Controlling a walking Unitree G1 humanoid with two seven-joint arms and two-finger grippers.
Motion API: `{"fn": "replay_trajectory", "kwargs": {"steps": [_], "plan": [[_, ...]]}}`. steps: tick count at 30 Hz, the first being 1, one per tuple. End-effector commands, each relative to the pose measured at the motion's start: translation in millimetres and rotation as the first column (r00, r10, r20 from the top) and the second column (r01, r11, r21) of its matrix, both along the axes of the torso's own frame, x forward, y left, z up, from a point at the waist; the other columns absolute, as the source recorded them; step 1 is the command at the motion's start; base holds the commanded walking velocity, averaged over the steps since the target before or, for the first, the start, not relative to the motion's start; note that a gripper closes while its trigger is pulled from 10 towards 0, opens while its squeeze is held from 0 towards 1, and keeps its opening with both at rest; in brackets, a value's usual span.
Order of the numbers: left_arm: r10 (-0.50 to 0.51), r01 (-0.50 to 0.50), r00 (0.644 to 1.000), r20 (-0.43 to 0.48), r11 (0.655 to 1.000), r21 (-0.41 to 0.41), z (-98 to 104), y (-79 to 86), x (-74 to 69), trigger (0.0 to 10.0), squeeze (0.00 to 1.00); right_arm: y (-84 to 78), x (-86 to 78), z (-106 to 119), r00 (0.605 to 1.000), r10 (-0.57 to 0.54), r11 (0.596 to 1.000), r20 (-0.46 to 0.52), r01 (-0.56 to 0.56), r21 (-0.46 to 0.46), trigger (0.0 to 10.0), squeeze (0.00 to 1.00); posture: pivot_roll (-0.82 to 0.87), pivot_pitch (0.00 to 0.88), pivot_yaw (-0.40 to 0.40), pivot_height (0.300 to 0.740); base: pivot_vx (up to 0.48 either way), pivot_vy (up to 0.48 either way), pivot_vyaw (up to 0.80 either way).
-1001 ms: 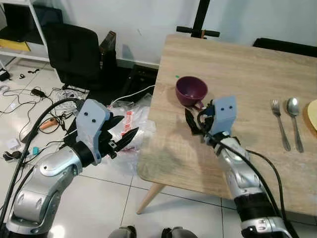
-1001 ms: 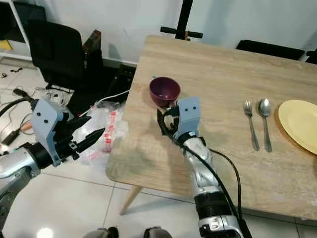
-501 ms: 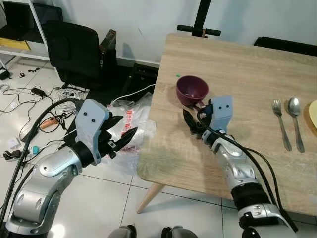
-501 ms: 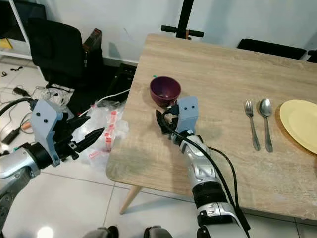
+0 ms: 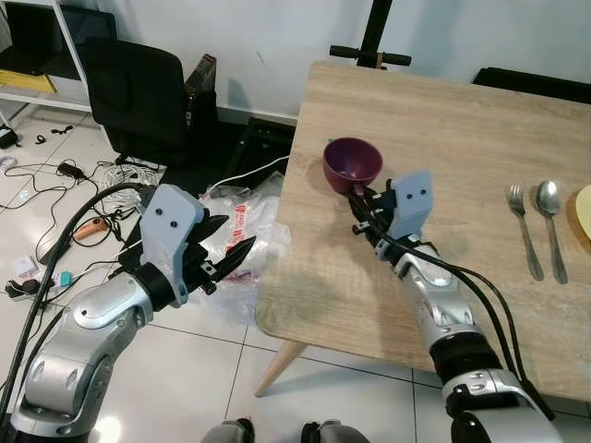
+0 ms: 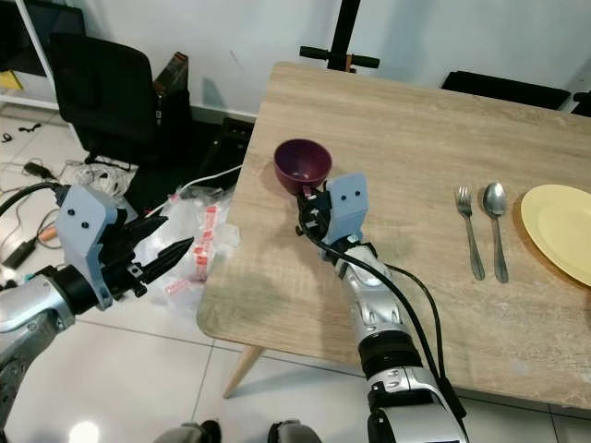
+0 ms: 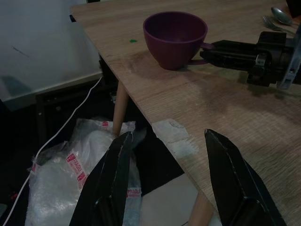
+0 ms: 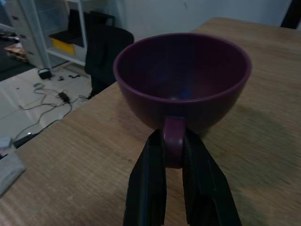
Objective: Setting the table
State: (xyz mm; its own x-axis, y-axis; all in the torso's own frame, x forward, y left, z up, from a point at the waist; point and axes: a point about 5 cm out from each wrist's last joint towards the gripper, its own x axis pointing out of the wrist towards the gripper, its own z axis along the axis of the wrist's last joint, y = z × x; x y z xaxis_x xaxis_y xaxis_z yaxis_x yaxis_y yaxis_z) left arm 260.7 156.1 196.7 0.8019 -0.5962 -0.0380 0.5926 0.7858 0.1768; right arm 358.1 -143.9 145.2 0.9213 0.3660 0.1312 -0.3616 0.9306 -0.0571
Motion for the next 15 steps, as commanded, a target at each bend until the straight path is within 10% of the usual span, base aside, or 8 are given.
{"fn": "replay_trajectory", "kwargs": {"steps": [1, 15], "plan": [[-0.008, 0.008, 1.0, -0.014, 1.0, -0.009, -1, -1.5, -1.6, 10.0, 0.0, -2.1, -0.9, -5, 1.0, -0.002, 1.0, -0.01, 0.002, -0.002, 0.0, 0.0, 0.01, 0.104, 0.015, 0.74, 0.0, 0.0, 0.0], [0.019, -0.019, 1.0, -0.024, 1.0, 0.001, -6, -2.3, 0.8, 10.0, 0.0, -3.9, -6.7, 7, 0.997, -0.068, 0.989, 0.044, 0.061, 0.133, 0.0, 0.0, 0.01, 0.099, 0.025, 0.74, 0.0, 0.0, 0.0]]}}
